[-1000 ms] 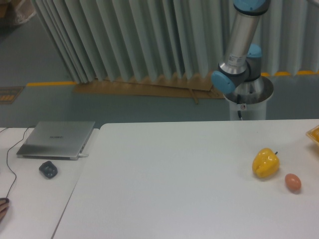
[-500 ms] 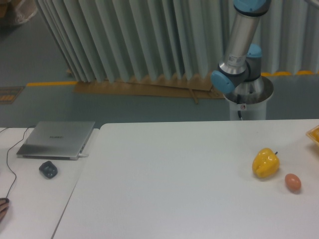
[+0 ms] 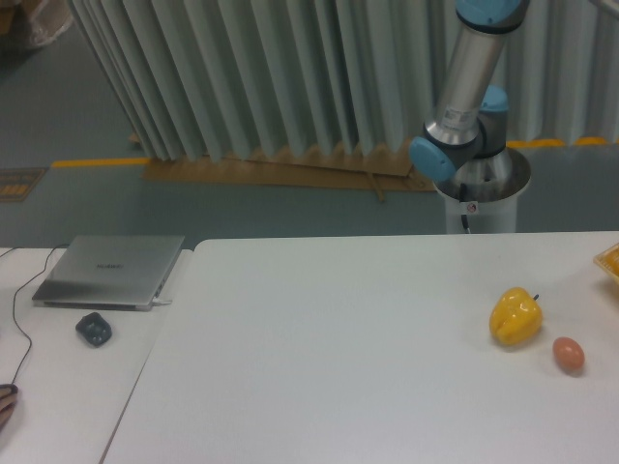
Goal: Place the red pepper on the table
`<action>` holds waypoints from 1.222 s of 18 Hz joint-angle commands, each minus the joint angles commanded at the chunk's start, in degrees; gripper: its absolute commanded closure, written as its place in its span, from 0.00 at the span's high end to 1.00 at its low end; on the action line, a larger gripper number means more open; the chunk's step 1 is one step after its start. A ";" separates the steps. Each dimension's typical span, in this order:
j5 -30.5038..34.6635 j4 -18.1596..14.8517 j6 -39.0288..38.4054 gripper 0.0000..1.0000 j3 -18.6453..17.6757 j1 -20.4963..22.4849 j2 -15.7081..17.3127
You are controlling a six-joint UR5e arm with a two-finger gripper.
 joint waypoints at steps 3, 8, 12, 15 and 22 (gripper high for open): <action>1.57 0.26 -5.75 1.00 0.44 0.18 -0.70; 1.76 -0.36 -10.06 1.00 -0.17 -0.35 -0.18; 1.67 -2.20 -9.80 1.00 0.44 -0.52 1.05; 1.67 -2.12 -10.23 1.00 0.61 -2.01 1.58; 1.49 -1.50 -10.68 1.00 0.09 -3.96 1.14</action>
